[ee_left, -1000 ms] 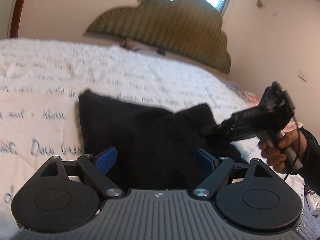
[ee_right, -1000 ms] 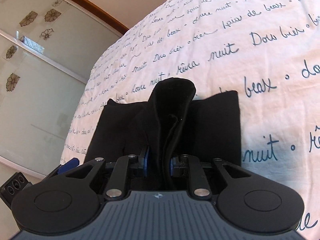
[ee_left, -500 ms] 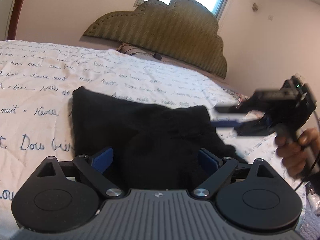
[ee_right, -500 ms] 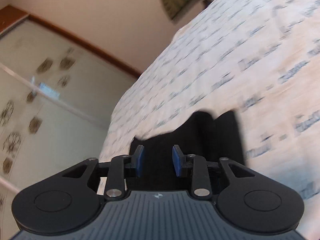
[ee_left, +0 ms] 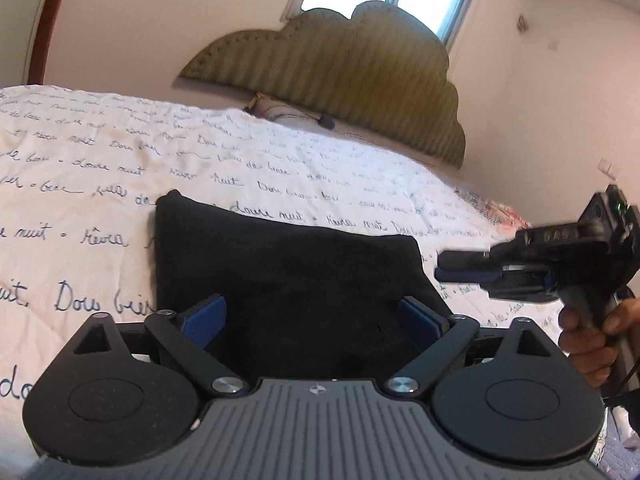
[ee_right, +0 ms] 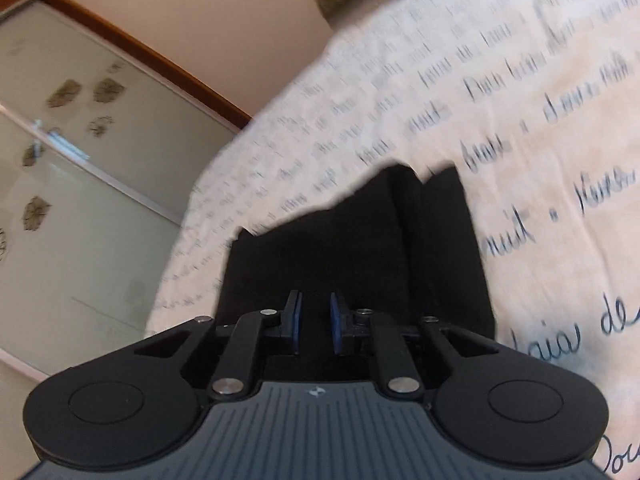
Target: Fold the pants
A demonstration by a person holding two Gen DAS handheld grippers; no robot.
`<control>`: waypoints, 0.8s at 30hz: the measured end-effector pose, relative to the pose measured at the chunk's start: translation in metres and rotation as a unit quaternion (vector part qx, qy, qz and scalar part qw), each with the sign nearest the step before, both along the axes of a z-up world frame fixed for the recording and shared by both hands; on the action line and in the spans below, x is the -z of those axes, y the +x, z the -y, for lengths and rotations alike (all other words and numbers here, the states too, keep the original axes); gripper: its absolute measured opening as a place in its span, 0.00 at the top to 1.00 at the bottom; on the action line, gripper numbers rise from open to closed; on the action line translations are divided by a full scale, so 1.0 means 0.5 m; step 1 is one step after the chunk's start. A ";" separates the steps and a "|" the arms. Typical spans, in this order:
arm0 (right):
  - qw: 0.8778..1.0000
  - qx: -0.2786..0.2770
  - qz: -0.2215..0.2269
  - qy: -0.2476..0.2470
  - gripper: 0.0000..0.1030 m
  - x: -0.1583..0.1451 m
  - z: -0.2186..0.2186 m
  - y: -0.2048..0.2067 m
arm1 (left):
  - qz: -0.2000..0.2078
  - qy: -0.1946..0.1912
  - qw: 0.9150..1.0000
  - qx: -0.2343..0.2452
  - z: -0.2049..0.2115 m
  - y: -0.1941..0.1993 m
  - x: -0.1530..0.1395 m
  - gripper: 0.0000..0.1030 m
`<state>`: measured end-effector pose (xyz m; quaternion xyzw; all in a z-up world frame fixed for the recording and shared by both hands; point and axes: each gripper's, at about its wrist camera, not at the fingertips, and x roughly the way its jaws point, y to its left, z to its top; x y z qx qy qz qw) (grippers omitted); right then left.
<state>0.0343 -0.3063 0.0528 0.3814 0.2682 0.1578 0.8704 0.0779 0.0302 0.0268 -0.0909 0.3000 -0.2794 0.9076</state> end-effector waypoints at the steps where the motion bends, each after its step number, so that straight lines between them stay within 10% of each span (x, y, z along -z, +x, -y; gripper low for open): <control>1: 1.000 -0.008 0.001 0.005 0.85 -0.001 -0.005 0.008 | -0.018 0.015 1.000 0.005 0.014 0.010 0.010 0.07; 5: 0.996 -0.006 -0.083 -0.006 0.84 0.071 0.003 0.062 | -0.009 0.068 0.998 0.006 0.042 0.011 0.041 0.09; 7: 0.997 0.009 -0.074 0.025 0.82 0.069 0.026 0.037 | -0.007 0.042 0.999 0.001 0.016 -0.010 0.011 0.09; 10: 0.997 0.041 -0.038 -0.052 0.81 0.015 0.033 -0.027 | 0.021 0.009 0.999 -0.034 -0.041 -0.027 -0.026 0.04; 14: 0.991 0.067 -0.046 -0.110 0.65 0.005 0.067 -0.041 | -0.055 0.005 0.995 -0.082 -0.074 0.035 0.007 0.06; 19: 0.996 0.035 -0.065 -0.051 0.38 0.062 0.131 -0.003 | -0.144 -0.094 0.982 -0.077 -0.123 0.105 0.066 0.03; 24: 0.998 0.009 -0.051 0.031 0.37 0.094 0.157 0.038 | -0.176 -0.135 0.973 -0.070 -0.133 0.164 0.077 0.03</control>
